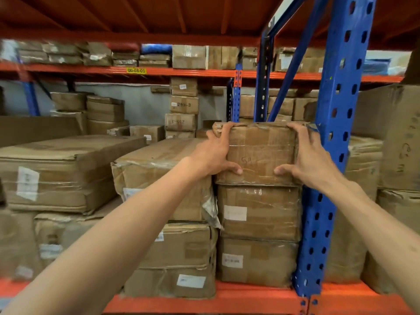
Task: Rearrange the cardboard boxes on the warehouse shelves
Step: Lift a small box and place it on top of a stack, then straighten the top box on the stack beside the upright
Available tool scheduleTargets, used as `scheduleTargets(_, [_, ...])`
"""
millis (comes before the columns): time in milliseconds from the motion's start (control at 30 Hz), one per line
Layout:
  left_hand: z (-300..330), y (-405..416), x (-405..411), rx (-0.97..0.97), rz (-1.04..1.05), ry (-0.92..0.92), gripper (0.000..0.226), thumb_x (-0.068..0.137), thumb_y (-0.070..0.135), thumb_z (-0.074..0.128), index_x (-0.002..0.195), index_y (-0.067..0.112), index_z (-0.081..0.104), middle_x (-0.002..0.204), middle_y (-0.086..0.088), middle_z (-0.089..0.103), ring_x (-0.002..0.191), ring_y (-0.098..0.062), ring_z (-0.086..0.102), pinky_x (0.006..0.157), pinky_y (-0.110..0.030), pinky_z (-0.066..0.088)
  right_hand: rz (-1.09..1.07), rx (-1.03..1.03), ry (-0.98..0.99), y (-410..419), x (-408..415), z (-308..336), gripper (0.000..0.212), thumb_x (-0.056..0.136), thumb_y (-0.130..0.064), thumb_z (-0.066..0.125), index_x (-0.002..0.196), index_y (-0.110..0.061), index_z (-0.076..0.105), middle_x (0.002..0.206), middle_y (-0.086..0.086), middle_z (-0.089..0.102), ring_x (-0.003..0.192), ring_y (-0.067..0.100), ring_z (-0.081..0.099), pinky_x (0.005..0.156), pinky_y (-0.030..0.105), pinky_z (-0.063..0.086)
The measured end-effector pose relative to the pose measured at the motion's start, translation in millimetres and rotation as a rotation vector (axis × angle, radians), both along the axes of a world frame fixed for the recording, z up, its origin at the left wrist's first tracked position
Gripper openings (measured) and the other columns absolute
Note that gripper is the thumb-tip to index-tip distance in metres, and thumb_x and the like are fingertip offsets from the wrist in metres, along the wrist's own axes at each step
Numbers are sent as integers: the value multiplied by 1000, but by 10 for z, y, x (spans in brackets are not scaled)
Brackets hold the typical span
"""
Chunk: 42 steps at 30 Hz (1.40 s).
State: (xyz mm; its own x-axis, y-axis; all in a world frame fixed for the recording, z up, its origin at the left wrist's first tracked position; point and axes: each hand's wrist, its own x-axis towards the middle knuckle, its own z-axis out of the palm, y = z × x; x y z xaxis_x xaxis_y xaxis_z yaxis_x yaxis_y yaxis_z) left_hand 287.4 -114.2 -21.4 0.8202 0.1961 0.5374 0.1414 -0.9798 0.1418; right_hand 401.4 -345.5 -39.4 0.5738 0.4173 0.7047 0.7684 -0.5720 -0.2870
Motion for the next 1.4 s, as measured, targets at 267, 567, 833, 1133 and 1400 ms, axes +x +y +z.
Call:
scheduleTargets(267, [312, 320, -455, -71, -200, 219, 131, 67, 75, 77, 150, 54, -23, 168, -15, 9, 151, -36, 22, 122, -54, 16, -52, 15, -78, -28, -258, -163, 122, 72, -48, 89, 156, -54, 1, 167, 16, -2, 139, 54, 36, 100, 70, 41])
scheduleTargets(567, [178, 1509, -1518, -83, 57, 336, 132, 45, 90, 76, 142, 74, -13, 170, -1, 1, 154, -35, 2, 119, -66, 13, 335, 31, -150, 899, -1149, -486, 91, 83, -73, 65, 158, -41, 25, 152, 7, 33, 81, 27, 69, 59, 29, 54])
scheduleTargets(833, [-579, 1870, -1757, -113, -188, 75, 99, 69, 66, 77, 147, 70, 17, 167, -4, -3, 152, -33, 15, 120, -45, 23, 225, -262, 41, 1485, -1263, -584, 112, 72, -83, 66, 145, -74, -17, 169, 5, -23, 109, 55, 63, 101, 65, 45])
scheduleTargets(1133, [-842, 1862, -1709, -358, -274, -82, 111, 55, 58, 90, 147, 58, 29, 167, -10, 8, 155, -26, -8, 123, -58, 14, 224, -172, 212, 1640, -1275, -578, 110, 60, -49, 96, 142, -62, 24, 166, -8, -9, 146, 46, 30, 116, 58, 32])
scheduleTargets(1400, [-884, 1705, -1822, -435, -347, -149, 97, 59, 43, 94, 138, 55, 39, 154, -14, 26, 141, -38, 33, 117, -54, 33, 197, -60, 255, 1547, -1590, -612, 103, 62, -37, 97, 141, -53, 32, 166, -2, 2, 145, 38, 31, 117, 49, 26])
